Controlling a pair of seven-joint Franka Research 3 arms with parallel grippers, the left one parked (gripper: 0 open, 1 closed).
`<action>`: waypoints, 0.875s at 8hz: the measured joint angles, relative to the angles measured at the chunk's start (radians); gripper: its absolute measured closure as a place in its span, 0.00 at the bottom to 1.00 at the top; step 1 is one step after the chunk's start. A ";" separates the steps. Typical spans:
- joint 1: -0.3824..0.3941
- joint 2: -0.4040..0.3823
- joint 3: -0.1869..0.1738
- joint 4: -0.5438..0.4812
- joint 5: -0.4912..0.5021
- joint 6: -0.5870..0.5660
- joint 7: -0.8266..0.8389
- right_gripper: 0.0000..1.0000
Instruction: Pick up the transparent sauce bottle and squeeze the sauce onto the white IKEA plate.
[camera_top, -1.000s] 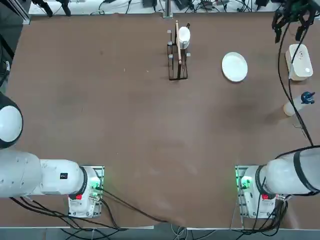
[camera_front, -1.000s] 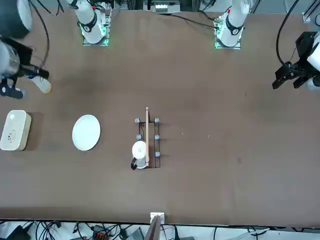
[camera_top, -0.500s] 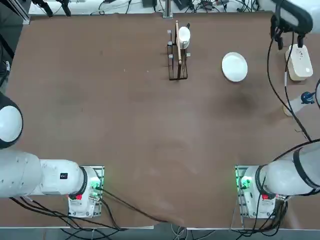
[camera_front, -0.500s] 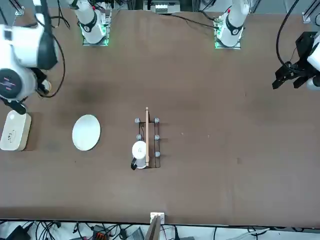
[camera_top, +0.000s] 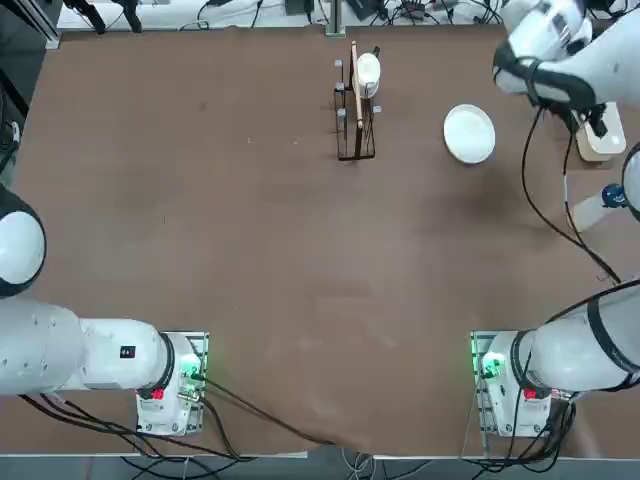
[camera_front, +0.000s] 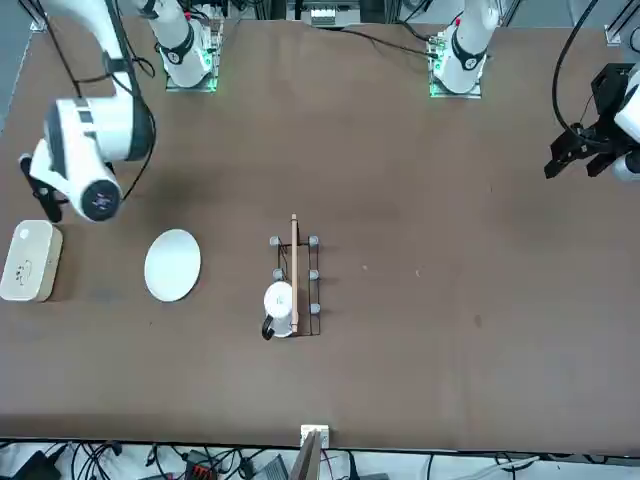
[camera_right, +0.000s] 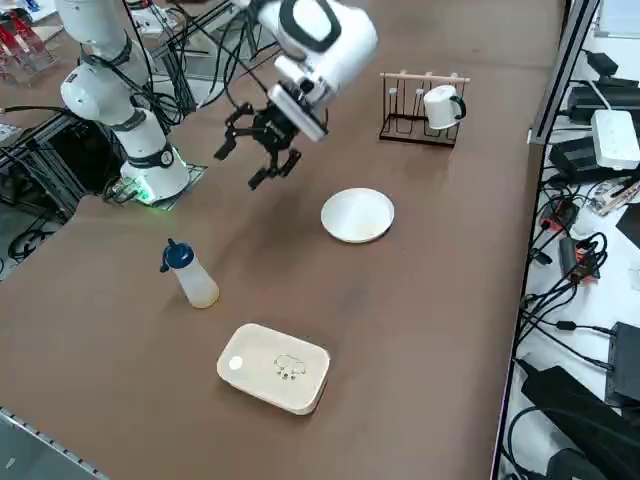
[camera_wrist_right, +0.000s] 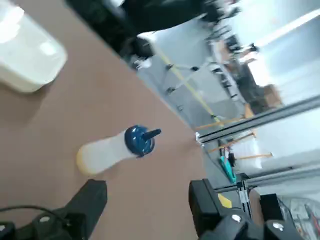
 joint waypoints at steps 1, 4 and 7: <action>-0.001 0.032 -0.001 -0.038 -0.033 0.002 0.155 0.00; -0.006 0.141 -0.011 -0.124 -0.103 -0.004 0.504 0.00; -0.055 0.245 -0.018 -0.132 -0.179 -0.002 0.815 0.00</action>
